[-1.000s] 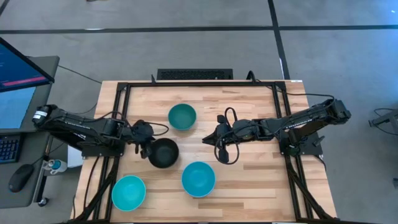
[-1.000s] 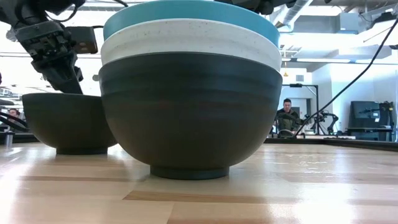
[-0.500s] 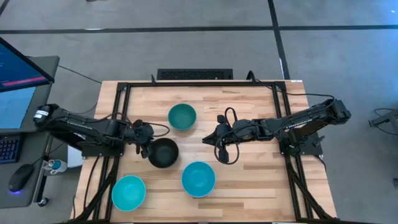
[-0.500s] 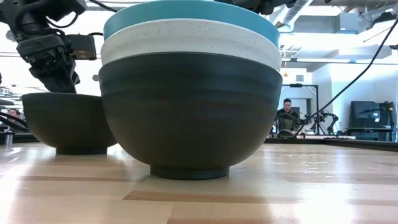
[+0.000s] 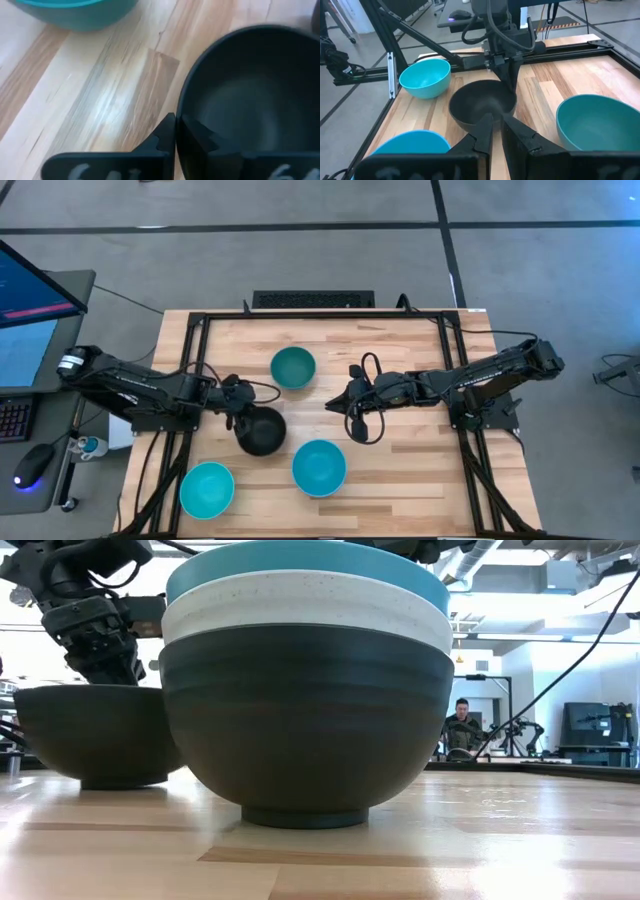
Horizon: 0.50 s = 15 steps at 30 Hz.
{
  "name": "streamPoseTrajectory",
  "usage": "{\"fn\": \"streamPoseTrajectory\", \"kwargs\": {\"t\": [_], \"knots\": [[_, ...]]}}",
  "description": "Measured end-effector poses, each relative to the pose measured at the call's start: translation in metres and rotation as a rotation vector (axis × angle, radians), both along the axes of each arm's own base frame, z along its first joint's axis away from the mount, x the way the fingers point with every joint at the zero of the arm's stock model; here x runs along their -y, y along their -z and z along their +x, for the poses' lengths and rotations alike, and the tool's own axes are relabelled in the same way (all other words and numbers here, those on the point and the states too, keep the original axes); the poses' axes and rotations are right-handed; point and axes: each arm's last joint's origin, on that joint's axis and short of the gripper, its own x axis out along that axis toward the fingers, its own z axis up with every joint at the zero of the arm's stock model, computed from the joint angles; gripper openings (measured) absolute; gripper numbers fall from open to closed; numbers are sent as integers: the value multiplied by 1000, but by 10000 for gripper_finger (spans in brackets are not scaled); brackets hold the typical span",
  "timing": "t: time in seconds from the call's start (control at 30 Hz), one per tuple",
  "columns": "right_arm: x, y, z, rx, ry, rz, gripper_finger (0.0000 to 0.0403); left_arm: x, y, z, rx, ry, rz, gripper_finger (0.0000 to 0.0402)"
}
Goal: Nest bowls inside each other
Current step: Stack the black bowl on top of the blue bowl
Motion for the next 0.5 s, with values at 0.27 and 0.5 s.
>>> {"fn": "streamPoseTrajectory", "kwargs": {"t": [0.27,0.5], "knots": [[0,1,0,-7,1,-1,59,3,-13,11,130,32,-68,3],[3,4,-1,-40,31,-17,59,6,-73,28,282,71,-42,1]]}}
